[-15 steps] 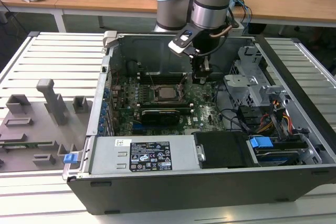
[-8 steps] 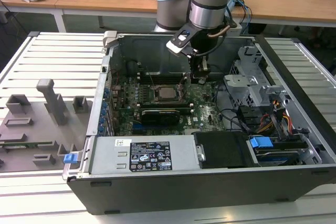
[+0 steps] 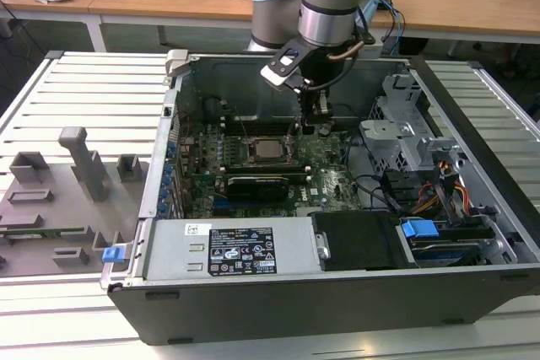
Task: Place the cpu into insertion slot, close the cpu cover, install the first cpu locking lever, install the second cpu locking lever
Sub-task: 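Close the cpu cover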
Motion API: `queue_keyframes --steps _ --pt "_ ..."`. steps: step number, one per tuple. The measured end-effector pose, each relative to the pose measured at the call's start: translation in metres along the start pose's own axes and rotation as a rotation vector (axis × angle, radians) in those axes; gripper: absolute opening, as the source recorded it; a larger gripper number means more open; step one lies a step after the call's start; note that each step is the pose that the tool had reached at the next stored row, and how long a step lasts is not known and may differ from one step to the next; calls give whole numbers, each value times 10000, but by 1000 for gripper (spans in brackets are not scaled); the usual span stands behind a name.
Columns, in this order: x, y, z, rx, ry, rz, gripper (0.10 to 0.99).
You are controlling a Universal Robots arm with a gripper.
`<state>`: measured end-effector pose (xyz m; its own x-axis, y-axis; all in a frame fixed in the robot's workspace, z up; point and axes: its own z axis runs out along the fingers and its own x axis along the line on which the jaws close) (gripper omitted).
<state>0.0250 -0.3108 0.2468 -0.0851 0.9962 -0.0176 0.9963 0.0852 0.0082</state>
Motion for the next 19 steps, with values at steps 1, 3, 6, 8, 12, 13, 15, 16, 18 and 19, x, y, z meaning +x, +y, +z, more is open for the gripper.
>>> queue_keyframes --steps 1,3,6,8,12,13,15,16,18,19 --pt "1 -8 1 -1 1 0 165" --pt "2 -27 2 0 1 0 165" --pt "4 -43 5 1 -1 1 165" --pt "6 -63 9 0 0 1 165" --pt "10 -115 16 0 0 1 165" --pt "11 -122 17 0 0 1 165" --pt "13 -143 19 0 0 0 165" --pt "14 -162 22 0 0 0 165" --pt "17 -194 27 -1 1 0 165" --pt "19 -209 31 -1 1 0 165"
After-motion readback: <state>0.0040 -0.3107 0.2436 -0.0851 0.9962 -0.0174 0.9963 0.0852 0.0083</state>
